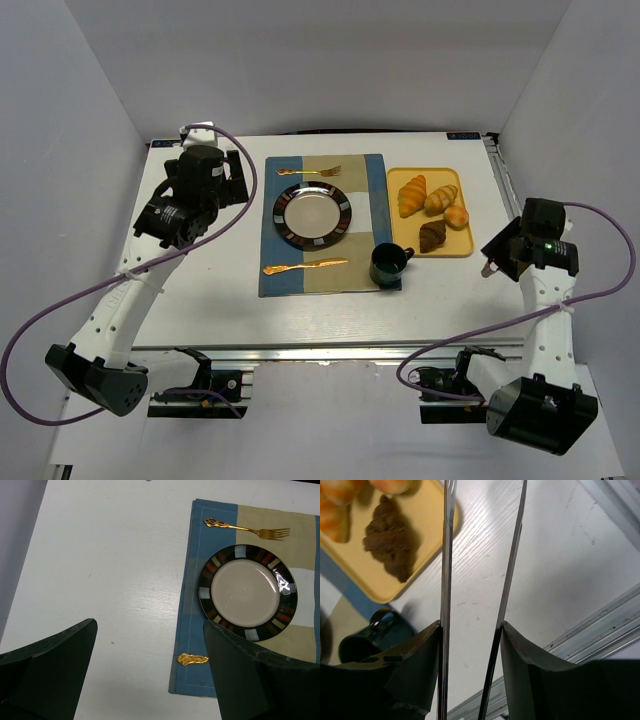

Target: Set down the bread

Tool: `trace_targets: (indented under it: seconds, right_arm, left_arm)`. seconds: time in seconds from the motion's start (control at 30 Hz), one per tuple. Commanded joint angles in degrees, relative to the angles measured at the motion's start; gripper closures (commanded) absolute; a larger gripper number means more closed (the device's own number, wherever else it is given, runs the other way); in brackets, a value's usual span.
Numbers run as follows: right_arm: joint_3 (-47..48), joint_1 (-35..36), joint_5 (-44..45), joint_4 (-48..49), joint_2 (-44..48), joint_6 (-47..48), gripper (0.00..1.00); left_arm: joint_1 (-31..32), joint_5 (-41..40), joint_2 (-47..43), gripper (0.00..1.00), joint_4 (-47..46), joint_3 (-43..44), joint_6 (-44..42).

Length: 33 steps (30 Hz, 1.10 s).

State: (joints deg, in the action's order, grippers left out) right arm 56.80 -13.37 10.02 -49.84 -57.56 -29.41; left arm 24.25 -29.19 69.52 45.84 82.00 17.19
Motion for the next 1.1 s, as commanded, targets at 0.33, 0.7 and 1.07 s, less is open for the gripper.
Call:
trace_targets:
  seconds: [0.33, 0.7, 1.07]
  right_arm:
    - [16.1, 10.9, -12.7, -3.7, -9.0, -2.5, 0.5]
    - [15.6, 19.9, -11.4, -2.9, -16.7, 0.4, 0.51]
    - [17.7, 22.0, -6.5, -5.0, -17.5, -0.8, 0.47]
  left_arm:
    - [0.4, 0.5, -3.9, 0.02, -1.2, -0.2, 0.6]
    - [0.4, 0.1, -4.9, 0.02, -0.9, 0.3, -0.2]
    - [0.4, 0.3, -5.0, 0.02, -0.7, -0.2, -0.1]
